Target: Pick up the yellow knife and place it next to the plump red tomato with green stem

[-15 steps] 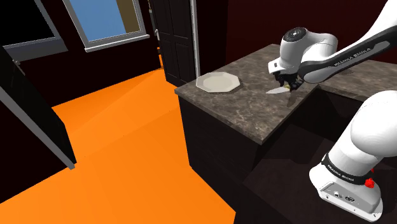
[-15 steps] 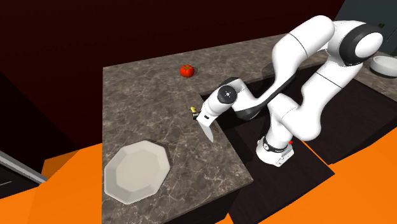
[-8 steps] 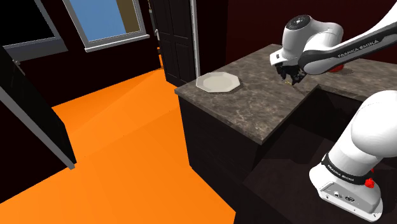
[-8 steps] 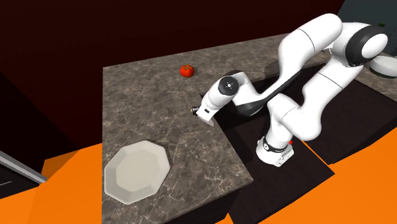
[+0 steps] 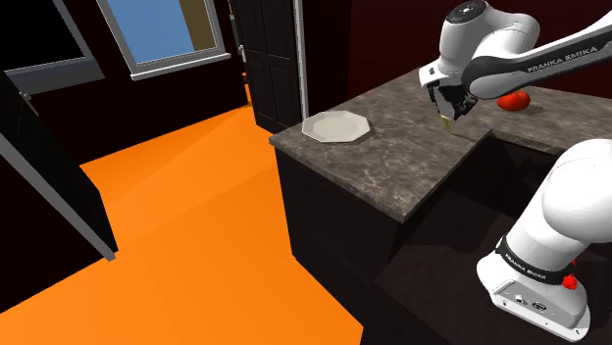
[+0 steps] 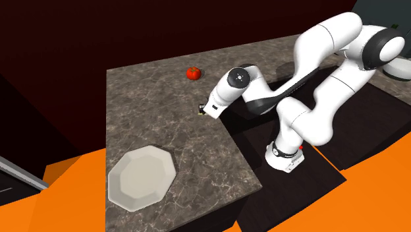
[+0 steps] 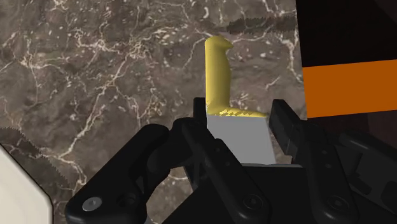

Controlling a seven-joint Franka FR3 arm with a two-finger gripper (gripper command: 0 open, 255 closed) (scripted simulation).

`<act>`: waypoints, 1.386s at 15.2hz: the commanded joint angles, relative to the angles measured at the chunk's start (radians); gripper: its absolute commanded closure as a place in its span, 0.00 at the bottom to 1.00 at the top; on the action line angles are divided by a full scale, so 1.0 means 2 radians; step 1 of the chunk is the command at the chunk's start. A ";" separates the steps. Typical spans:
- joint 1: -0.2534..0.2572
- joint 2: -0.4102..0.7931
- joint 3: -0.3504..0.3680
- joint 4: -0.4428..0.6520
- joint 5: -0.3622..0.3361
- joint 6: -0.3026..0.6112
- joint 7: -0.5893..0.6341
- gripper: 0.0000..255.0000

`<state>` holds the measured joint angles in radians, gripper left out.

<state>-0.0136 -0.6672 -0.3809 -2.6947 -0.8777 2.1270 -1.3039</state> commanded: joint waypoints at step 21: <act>-0.106 -0.097 -0.174 0.020 -0.099 0.023 -0.221 1.00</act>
<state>-0.2179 -0.8647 -0.7011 -2.6653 -1.0610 2.1594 -1.7209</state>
